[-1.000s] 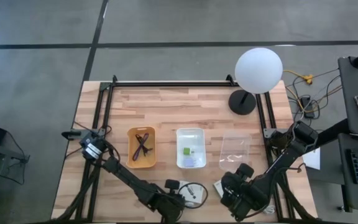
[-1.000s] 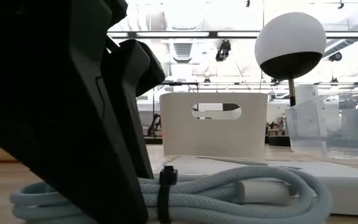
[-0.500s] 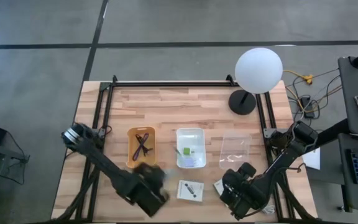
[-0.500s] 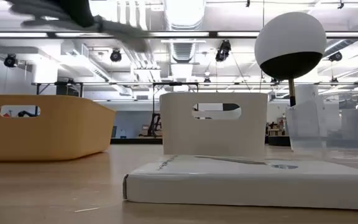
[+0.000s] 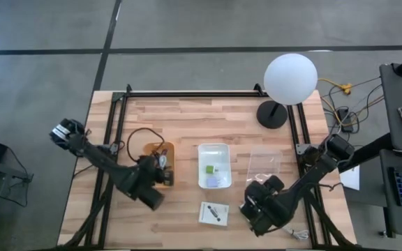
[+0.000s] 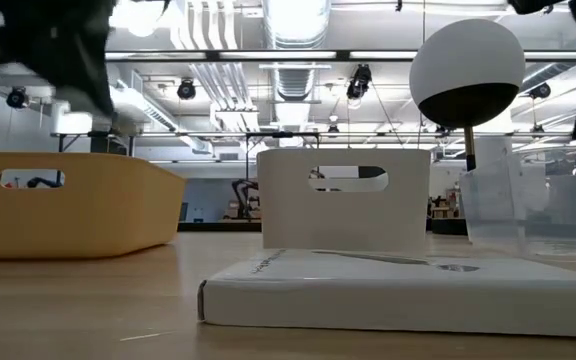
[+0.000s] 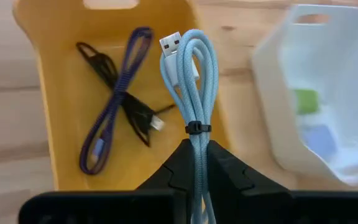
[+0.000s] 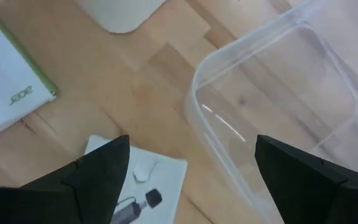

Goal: Pick and place items into bin
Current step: Put the light blue charger cable into the yellow bin, then put the white charger cable into the yellow bin

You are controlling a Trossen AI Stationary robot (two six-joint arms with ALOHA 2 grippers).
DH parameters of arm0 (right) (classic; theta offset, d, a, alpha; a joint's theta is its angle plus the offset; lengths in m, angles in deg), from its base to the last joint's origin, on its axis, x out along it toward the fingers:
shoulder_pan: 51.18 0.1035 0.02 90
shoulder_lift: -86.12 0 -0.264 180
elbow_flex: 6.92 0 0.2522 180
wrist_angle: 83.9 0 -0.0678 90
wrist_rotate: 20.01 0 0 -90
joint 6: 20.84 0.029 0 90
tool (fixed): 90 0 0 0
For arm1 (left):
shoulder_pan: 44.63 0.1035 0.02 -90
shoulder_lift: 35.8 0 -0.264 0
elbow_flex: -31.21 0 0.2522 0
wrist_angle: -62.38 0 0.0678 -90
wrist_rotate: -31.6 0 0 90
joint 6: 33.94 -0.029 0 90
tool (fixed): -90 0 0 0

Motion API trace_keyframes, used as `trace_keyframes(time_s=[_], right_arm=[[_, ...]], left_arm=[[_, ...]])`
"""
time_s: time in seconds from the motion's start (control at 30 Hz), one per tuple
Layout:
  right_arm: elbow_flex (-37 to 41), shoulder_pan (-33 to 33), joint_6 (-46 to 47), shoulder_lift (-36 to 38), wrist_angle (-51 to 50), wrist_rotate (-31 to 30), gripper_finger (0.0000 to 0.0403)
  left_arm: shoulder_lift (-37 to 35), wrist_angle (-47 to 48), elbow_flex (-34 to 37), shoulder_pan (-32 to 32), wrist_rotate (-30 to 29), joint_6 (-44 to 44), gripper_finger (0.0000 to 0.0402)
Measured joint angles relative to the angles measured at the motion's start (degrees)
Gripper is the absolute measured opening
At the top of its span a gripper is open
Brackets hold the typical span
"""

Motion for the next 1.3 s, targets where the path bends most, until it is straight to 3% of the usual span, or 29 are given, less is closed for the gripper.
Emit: trace_keyframes(time_s=[0.2,0.3,0.47,0.7,0.8,0.9,1.0,1.1,1.3], right_arm=[[0.0,0.0,0.0,0.0,0.3,0.1,0.0329],[0.0,0.0,-0.2,0.0,0.5,0.1,0.0329],[0.0,-0.1,-0.5,0.0,0.8,0.1,0.0329],[0.0,-1.1,-4.0,0.0,2.0,0.1,0.0329],[0.0,-1.5,-7.2,0.0,3.5,0.1,0.0329],[0.0,-2.0,-11.4,0.0,5.7,0.3,0.0329],[0.0,-2.9,-17.3,0.0,7.9,2.8,0.0329],[-0.1,-3.6,-20.2,0.2,8.5,7.7,0.0329],[-1.0,-1.0,-17.0,1.7,8.4,9.1,0.0329]], left_arm=[[-6.5,-14.3,15.7,2.7,5.1,0.9,0.0017],[-10.4,-18.7,20.3,2.6,5.4,1.5,0.0018],[-14.9,-17.9,21.1,2.6,2.3,-0.6,0.0051],[-16.3,-17.8,20.9,3.0,1.6,-3.4,0.0144],[-17.3,-19.3,18.4,2.6,0.4,-13.9,0.0173],[-17.9,-28.9,14.4,1.7,0.7,-36.6,0.018],[-16.0,-39.9,10.9,0.7,8.4,-58.3,0.0171],[-11.1,-42.9,8.4,0.6,14.3,-63.2,0.015],[-0.6,-48.2,3.9,0.7,15.6,-64.8,0.0108]])
